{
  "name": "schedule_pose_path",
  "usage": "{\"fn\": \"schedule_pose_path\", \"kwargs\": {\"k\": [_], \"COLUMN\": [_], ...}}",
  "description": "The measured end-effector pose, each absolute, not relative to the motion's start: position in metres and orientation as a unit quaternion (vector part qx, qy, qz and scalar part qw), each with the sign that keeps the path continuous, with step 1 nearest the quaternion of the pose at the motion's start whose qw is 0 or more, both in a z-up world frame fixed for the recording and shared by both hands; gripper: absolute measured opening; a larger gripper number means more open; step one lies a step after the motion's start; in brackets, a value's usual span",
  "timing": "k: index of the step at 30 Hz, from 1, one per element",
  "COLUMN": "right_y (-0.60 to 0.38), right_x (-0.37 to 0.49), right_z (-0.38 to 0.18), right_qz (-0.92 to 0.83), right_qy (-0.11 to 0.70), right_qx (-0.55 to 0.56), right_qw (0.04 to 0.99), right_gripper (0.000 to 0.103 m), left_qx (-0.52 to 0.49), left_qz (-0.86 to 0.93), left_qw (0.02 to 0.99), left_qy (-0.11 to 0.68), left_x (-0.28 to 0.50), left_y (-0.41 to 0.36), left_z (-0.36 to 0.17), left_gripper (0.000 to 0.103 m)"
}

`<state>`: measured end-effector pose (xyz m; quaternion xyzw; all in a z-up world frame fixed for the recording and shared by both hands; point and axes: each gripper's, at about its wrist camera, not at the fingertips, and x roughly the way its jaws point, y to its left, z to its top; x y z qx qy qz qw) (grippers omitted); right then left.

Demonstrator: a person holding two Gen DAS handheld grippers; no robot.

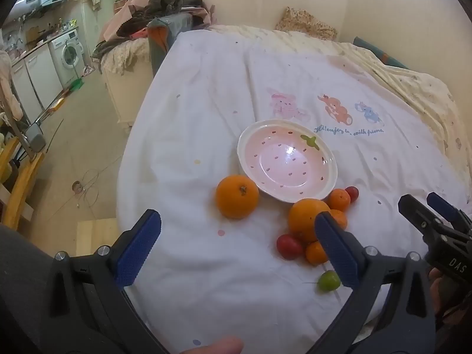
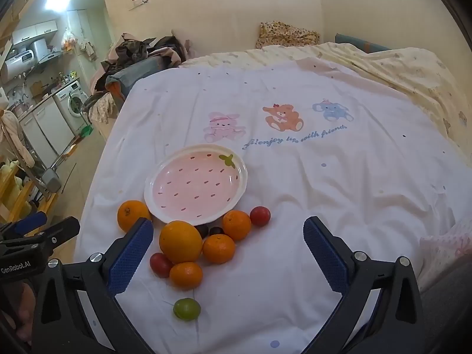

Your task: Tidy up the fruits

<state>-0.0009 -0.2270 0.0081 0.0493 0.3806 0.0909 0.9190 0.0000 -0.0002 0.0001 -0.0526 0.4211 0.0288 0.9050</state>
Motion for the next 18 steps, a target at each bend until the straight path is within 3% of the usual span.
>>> {"fn": "schedule_pose_path", "kwargs": {"k": [18], "right_y": [-0.2271], "right_x": [-0.0014], "right_z": [0.0076], "right_qz": [0.089], "right_qy": [0.381], "right_qx": [0.050], "right_qw": [0.919], "right_gripper": [0.103], "left_qx": [-0.054], "left_qz": [0.028], "left_qw": [0.905], "left_qy": [0.422], "left_x": [0.0000], "left_y": [0.0000], "left_z": [0.0001], "left_gripper": [0.103]}}
